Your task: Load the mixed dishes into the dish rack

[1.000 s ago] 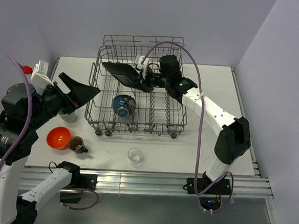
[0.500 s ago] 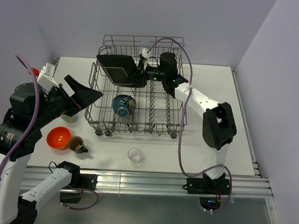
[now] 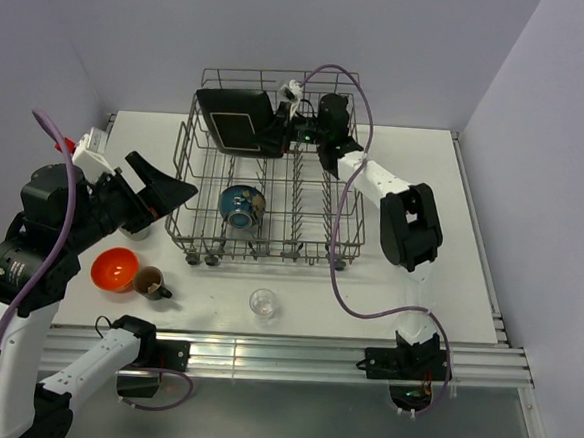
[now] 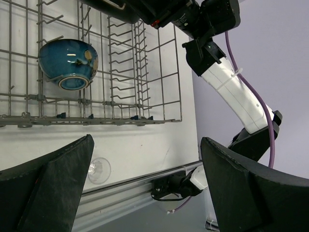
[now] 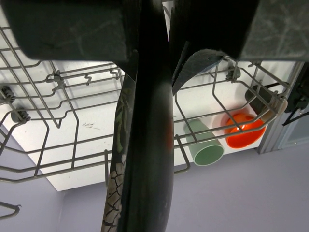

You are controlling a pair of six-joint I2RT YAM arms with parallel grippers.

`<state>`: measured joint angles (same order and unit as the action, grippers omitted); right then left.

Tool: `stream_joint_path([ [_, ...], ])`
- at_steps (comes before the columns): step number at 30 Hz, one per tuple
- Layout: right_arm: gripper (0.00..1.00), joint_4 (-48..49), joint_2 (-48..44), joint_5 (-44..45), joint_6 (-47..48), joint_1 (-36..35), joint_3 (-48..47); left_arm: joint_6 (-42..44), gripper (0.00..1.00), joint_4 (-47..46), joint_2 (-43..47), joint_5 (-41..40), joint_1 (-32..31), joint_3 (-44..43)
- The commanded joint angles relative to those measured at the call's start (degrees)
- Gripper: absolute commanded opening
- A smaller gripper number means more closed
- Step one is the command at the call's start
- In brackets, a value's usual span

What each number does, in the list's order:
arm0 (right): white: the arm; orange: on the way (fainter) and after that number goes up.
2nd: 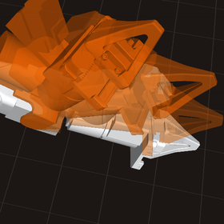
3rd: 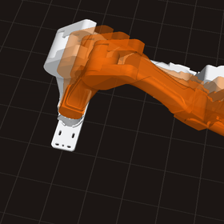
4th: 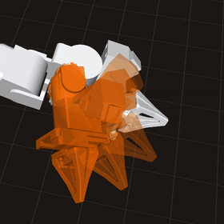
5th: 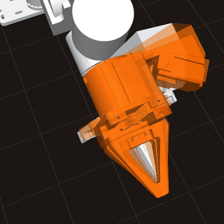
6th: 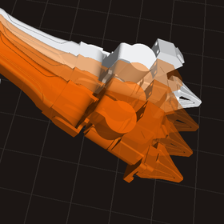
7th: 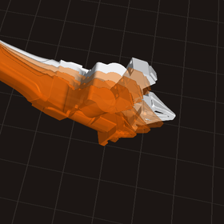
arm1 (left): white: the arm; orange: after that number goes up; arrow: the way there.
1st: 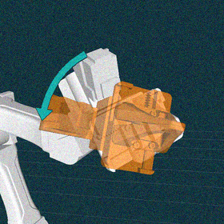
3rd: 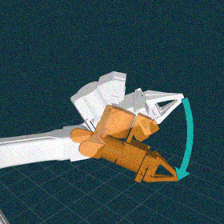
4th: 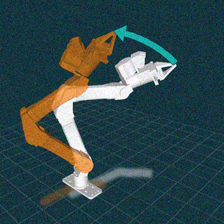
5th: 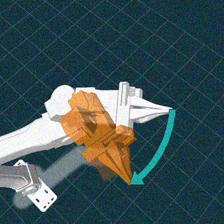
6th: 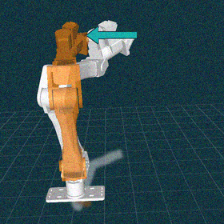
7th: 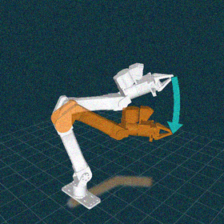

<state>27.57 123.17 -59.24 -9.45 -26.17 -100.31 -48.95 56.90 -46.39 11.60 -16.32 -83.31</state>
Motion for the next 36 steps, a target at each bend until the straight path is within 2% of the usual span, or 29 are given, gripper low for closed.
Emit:
stream_joint_path([
  [1,0.0,11.45,-1.45,-2.81,-1.88,0.42,-4.63,0.96,0.99,-0.48,-0.01,-1.22,0.06,-1.24],
  [15,0.0,18.22,-0.92,-6.41,-7.86,1.65,0.82,-0.27,0.99,-2.5,-0.28,-0.61,0.06,0.6],
  [27,0.0,18.04,0.57,-4.48,-7.07,1.92,4.33,-1.41,0.99,-1.71,1.04,-1.31,0.06,1.13],
  [36,0.0,13.92,3.12,-1.58,-4.44,1.92,2.93,-1.5,0.99,-1.01,1.39,-1.75,0.14,0.78],
])
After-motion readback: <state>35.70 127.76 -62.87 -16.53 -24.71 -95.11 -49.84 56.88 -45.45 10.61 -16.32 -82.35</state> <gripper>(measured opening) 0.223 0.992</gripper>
